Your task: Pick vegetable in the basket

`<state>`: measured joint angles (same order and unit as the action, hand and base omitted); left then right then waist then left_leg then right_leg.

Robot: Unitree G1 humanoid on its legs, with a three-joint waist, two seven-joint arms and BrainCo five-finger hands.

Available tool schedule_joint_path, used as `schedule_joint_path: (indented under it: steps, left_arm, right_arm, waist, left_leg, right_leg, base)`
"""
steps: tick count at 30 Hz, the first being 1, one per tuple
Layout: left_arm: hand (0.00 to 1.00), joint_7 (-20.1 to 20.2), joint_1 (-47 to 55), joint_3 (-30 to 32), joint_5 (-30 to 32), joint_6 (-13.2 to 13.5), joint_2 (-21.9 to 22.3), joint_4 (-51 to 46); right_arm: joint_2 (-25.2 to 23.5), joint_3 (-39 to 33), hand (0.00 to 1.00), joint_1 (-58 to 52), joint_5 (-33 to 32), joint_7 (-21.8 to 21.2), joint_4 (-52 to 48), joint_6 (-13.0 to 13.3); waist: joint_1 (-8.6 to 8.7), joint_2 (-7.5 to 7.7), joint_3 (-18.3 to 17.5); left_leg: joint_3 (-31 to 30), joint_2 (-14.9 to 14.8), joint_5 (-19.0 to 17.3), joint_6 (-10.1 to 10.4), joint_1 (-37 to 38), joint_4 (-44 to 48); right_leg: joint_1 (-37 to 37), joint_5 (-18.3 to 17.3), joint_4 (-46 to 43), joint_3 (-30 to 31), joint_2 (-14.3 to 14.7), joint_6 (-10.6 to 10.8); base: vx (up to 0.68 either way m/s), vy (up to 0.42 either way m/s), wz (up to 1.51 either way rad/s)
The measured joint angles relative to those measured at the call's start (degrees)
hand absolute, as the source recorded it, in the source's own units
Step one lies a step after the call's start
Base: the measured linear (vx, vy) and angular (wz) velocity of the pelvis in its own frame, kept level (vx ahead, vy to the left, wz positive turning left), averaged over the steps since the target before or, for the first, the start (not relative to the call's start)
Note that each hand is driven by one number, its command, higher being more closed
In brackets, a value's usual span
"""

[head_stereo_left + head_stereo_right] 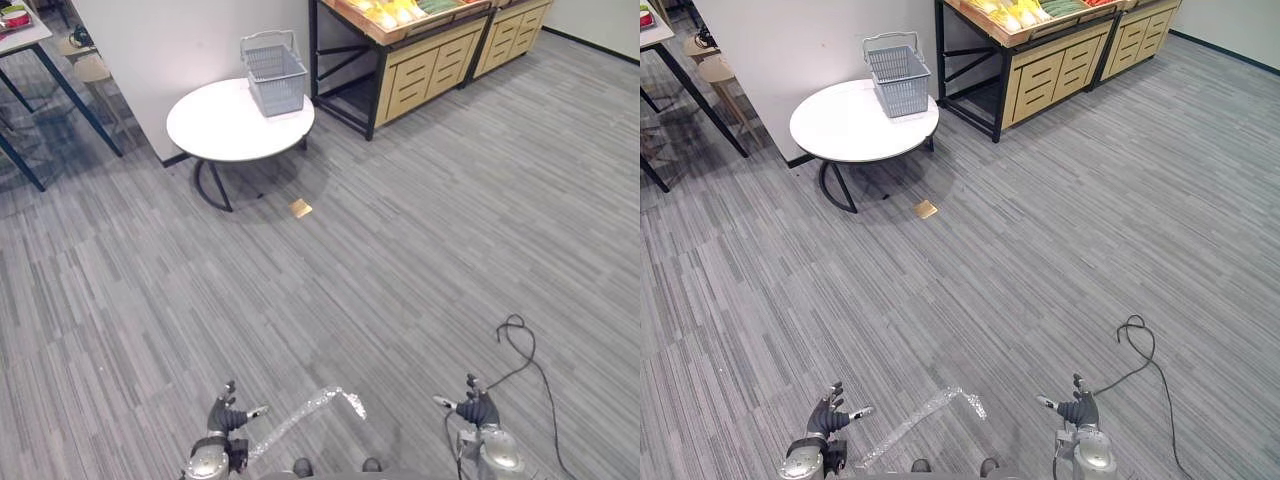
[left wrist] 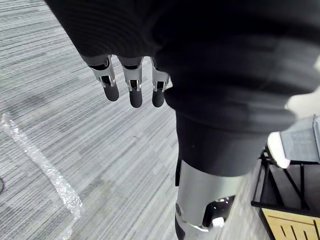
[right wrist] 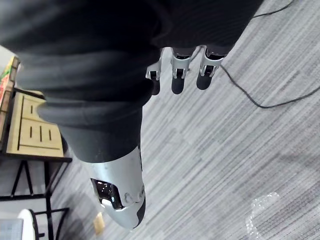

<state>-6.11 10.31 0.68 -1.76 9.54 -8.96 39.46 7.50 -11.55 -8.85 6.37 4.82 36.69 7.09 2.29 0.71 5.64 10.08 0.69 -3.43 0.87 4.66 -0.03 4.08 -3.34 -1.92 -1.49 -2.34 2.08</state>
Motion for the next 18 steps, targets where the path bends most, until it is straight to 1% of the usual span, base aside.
schedule_joint_path:
  steps: [4,6,9,11,15,18]
  left_arm:
    - [0.00,0.00,0.25,0.11,0.18,0.02,-0.35,-0.89]
    - [0.00,-0.01,0.47,0.23,0.15,0.01,-0.34,-0.89]
    - [0.00,-0.10,1.50,1.46,0.09,-0.03,-0.22,-0.89]
    - [0.00,-0.22,2.16,2.70,-0.16,-0.09,-0.26,-0.89]
    - [0.00,-0.30,2.64,4.08,-0.69,-0.19,-0.11,-0.88]
    - [0.00,-0.38,3.25,4.69,-2.21,-0.19,-0.02,-0.89]
  right_arm:
    - [0.56,-0.04,0.00,-0.25,0.99,0.03,0.00,0.03]
    - [0.69,-0.04,0.00,-0.50,0.98,0.03,0.00,0.01]
    - [0.85,-0.30,0.00,-0.65,0.89,0.08,0.00,-0.03]
    - [0.99,-1.06,0.00,-0.66,0.66,0.27,0.01,-0.15]
    - [1.00,-1.83,0.00,-0.67,-1.64,0.29,0.01,-0.61]
    - [1.04,-2.14,0.00,-0.43,-3.35,0.51,0.01,-0.83]
  waist:
    - [0.15,-0.14,0.05]
    - [0.14,-0.20,0.09]
    - [0.24,-0.41,0.20]
    - [0.24,-0.67,0.20]
    - [0.16,-0.87,0.14]
    - [0.05,-0.84,0.12]
  left_leg:
    - [0.29,-0.15,-0.40,0.52,0.01,0.15]
    - [0.47,-0.21,-0.96,0.87,0.01,0.44]
    - [0.93,-0.25,-1.34,0.52,-0.02,0.79]
    - [1.29,-0.17,-2.82,-0.23,-0.37,1.06]
    - [1.51,-0.33,-3.96,-0.70,-2.43,3.17]
    - [2.24,-0.66,-6.21,-0.82,-4.47,5.88]
  right_leg:
    - [-0.06,-0.14,-0.04,0.04,0.05,0.21]
    - [-0.16,-0.68,-0.35,0.05,0.04,0.90]
    - [-0.50,-1.09,-1.01,0.07,0.04,0.85]
    - [-0.97,-2.22,-1.27,0.06,-0.01,0.33]
    - [-2.71,-2.66,-2.66,0.02,-0.09,0.56]
    - [-3.73,-3.03,-2.91,0.27,-0.11,0.96]
  base:
    - [0.00,-0.005,-0.01]
    - [-0.02,-0.019,-0.06]
    - [-0.05,-0.021,-0.07]
    - [-0.06,-0.016,-0.06]
    - [-0.05,-0.001,-0.01]
    - [-0.02,0.022,-0.07]
